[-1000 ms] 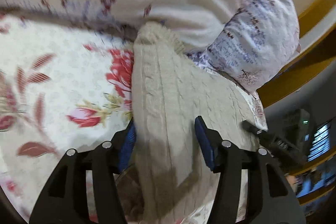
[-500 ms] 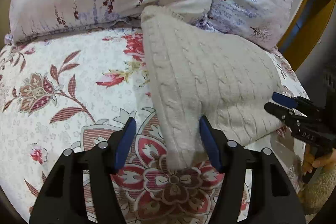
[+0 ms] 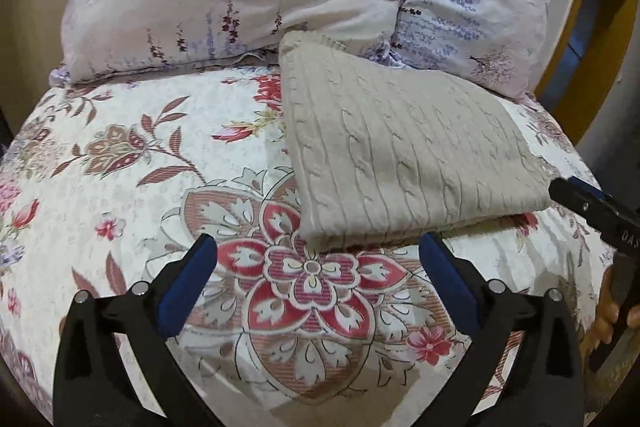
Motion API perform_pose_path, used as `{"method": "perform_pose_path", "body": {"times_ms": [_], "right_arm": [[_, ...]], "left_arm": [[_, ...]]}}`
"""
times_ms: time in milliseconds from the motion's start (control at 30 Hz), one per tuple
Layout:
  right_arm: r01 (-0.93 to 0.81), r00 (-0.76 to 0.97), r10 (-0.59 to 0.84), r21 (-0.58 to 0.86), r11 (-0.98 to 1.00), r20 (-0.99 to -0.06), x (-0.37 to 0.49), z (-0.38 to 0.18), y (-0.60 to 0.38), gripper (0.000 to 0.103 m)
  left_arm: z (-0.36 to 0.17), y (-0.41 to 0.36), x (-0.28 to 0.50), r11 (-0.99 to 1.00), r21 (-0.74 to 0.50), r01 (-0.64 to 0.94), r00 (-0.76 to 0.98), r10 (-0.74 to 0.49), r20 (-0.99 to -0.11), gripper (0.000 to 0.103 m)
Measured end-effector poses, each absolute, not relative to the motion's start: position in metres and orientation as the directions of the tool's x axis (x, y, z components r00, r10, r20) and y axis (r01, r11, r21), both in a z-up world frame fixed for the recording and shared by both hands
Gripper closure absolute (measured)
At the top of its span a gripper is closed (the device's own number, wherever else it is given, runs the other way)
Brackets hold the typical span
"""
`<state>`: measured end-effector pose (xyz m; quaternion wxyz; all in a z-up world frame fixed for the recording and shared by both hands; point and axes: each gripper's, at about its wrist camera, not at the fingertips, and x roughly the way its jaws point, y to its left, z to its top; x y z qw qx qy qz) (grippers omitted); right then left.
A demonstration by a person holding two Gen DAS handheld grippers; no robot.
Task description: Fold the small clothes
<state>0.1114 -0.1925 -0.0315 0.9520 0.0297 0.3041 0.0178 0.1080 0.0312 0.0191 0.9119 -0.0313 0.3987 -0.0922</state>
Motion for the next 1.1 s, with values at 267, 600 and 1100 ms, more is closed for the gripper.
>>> {"method": "perform_pose_path", "body": {"times_ms": [267,600,1100], "right_arm": [[0.024,0.805,-0.036,-0.028,0.999,-0.592,0.103,-0.050,-0.170,0.001],[0.009,0.736,-0.048,-0.061,0.998,-0.675,0.115,-0.070,-0.154,0.001],[0.046,0.697,-0.080,-0.066,0.997,-0.713,0.121,-0.079,-0.157,0.001]], "left_arm": [[0.008,0.018,0.108,0.992,-0.071,0.100,0.613,-0.118,-0.782,0.002],[-0.004,0.013,0.113,0.995,-0.029,0.094,0.590,-0.080,-0.803,0.002],[-0.007,0.010,0.112,0.996,0.010,0.086,0.607,-0.044,-0.794,0.002]]}}
